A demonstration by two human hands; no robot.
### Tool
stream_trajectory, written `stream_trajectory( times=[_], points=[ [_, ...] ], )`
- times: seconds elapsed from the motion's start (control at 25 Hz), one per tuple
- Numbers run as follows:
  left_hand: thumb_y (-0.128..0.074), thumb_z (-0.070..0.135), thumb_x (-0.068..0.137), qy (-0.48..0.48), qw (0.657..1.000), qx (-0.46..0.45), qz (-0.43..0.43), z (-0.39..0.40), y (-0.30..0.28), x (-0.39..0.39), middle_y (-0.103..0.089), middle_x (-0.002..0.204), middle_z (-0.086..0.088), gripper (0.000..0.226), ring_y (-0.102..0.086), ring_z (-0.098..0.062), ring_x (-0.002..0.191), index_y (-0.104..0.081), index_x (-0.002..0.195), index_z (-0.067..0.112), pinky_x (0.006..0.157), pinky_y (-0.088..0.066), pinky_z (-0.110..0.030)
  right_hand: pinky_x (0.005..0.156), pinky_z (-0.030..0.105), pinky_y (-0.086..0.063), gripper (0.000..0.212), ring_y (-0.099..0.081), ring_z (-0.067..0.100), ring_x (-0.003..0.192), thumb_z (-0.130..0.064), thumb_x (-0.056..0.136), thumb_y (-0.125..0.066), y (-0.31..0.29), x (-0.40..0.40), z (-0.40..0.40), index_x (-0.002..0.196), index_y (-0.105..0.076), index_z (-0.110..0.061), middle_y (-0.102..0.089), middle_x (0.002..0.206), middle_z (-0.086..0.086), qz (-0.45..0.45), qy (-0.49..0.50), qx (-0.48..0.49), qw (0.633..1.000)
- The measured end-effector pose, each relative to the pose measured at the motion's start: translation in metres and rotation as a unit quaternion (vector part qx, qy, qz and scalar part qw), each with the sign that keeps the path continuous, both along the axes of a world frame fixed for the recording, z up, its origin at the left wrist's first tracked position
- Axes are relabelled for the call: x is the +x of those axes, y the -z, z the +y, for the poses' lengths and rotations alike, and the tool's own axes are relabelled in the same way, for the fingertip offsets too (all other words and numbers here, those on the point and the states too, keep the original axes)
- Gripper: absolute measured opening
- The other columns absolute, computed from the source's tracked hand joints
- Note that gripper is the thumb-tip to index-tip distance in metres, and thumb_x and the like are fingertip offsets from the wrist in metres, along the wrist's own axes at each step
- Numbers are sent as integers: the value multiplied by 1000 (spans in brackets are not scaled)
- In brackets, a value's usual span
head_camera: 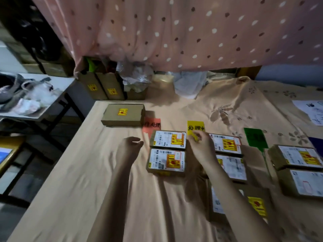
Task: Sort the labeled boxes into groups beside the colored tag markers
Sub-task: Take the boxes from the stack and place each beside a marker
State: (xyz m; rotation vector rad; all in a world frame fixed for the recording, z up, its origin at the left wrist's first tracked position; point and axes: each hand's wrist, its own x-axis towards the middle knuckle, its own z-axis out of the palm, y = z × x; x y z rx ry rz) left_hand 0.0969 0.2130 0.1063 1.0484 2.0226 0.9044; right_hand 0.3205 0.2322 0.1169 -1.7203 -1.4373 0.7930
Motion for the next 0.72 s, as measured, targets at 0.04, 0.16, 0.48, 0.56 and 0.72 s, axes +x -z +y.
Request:
stream_trajectory(
  times=[0.04, 0.16, 0.48, 0.56, 0.72],
  points=[
    [-66, 21, 83, 2, 1000, -9, 10, 12, 0, -14, -73, 100, -17, 25, -66, -34, 99, -70, 106, 10, 84, -51, -36, 92, 37, -47, 30, -58, 27, 111, -22, 88, -59, 0, -27, 13, 114, -61, -7, -61, 118, 12, 10, -18, -15, 1000],
    [-63, 24, 86, 19, 998, -44, 39, 43, 6, -50, -71, 108, -9, 29, -63, -26, 105, -65, 112, 14, 87, -46, -29, 89, 32, -44, 29, -58, 29, 109, -19, 88, -58, 3, -101, 47, 113, -61, -5, -61, 118, 15, 29, -55, -51, 997],
    [-63, 32, 79, -6, 1000, 10, 28, 117, 33, -125, -61, 127, -14, 50, -56, -33, 117, -58, 124, 12, 96, -46, -43, 93, 38, -46, 32, -59, 32, 105, -19, 87, -54, 30, -187, 114, 116, -55, -5, -63, 115, 14, 19, -42, -139, 989],
    [-64, 29, 83, -20, 997, 28, 66, 132, 40, -147, -55, 133, -15, 52, -51, -33, 121, -53, 131, 12, 99, -44, -42, 96, 38, -44, 42, -56, 31, 112, -20, 88, -52, 37, -193, 129, 127, -44, -6, -58, 123, 12, 17, -21, -154, 988],
    [-59, 28, 88, 58, 981, 18, 182, 164, 57, -162, -45, 143, -13, 53, -38, -32, 132, -46, 139, 16, 106, -33, -37, 99, 32, -39, 49, -48, 28, 124, -20, 91, -48, 52, -214, 157, 136, -37, -4, -50, 136, 13, 2, -9, -178, 984]
  ],
)
